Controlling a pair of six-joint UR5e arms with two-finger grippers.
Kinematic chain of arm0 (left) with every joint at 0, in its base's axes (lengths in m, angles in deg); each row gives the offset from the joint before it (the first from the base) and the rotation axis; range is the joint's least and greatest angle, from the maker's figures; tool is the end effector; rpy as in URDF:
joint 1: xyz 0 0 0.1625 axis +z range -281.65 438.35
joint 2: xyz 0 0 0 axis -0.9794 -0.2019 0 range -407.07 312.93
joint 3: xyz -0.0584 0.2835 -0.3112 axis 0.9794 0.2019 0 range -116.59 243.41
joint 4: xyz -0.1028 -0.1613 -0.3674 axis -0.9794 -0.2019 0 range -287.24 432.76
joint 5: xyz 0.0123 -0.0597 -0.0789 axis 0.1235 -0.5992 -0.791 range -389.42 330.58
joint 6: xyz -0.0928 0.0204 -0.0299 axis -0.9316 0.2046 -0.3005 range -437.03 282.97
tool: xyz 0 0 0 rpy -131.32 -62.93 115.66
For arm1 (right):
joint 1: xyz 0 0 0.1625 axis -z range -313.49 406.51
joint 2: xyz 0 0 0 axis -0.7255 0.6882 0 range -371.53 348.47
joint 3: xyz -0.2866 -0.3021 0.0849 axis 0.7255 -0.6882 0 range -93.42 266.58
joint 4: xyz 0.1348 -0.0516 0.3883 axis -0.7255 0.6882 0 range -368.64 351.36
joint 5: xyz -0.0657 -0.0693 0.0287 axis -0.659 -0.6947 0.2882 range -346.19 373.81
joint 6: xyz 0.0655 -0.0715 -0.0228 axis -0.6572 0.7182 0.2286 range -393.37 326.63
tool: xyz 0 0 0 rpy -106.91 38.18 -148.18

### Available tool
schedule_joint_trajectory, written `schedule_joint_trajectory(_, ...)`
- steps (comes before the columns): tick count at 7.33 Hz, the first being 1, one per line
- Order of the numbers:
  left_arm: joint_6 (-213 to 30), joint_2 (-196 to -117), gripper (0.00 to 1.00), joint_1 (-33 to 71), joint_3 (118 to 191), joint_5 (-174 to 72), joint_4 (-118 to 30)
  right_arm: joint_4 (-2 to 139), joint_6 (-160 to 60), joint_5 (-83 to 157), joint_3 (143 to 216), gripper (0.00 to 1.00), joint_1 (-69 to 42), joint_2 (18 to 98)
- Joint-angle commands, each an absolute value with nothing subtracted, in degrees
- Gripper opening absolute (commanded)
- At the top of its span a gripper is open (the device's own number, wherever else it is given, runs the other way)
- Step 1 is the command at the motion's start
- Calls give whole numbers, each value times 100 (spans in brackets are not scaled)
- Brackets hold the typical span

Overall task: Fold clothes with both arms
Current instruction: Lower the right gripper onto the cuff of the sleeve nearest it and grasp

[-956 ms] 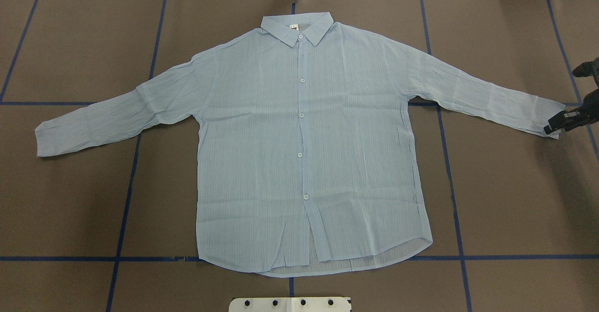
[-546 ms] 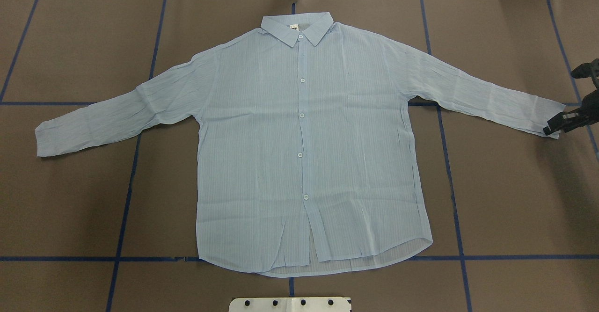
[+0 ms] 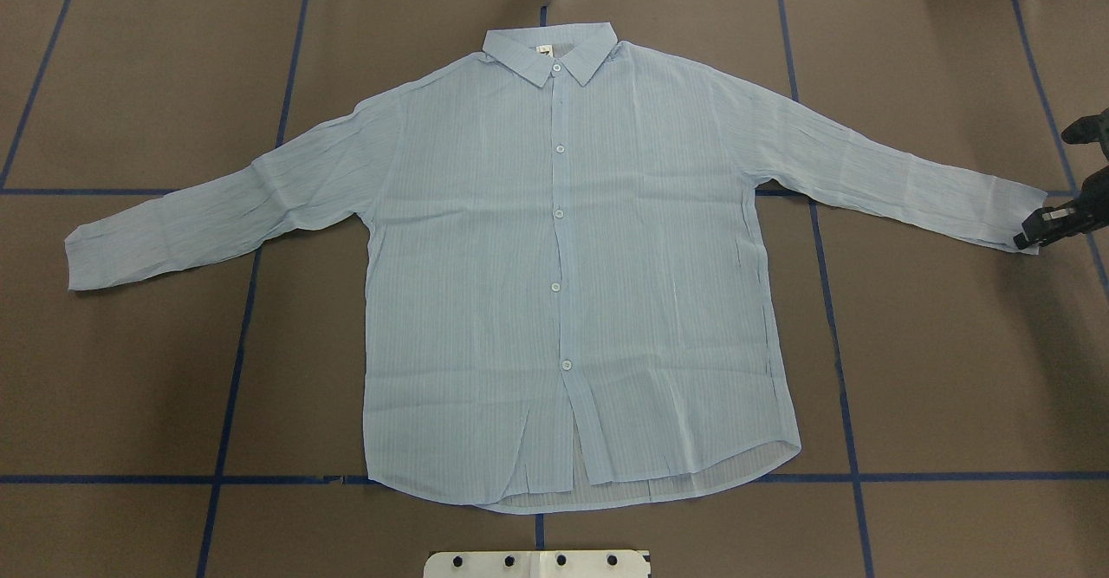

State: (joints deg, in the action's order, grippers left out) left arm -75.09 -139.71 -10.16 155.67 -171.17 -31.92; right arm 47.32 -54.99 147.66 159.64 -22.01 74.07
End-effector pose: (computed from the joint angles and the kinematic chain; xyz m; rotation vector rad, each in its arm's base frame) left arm -0.0413 -0.5261 0.5782 0.3218 0.8939 0.2096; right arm -0.1359 -0.5210 0.7017 0.0539 -0.8342 -0.1412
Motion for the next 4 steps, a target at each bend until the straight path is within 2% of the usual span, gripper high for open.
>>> schedule_joint_trajectory(1,-7510,-13971,100,-1016,15560,-17110,-3192,4901,-5499,14793,16067,33,-2283,7399)
schedule_joint_trajectory(2,-7510,-13971,100,-1016,15560,-17110,-3192,4910,-5499,14785,16067,26,-2283,7391)
schedule_joint_trajectory(3,-7510,-13971,100,-1016,15560,-17118,-3192,4928,-5508,14784,16076,11,-2309,7364)
schedule_joint_trajectory(4,-7510,-13971,100,-1016,15560,-17119,-3192,4928,-5551,14776,16137,0,-2327,7364)
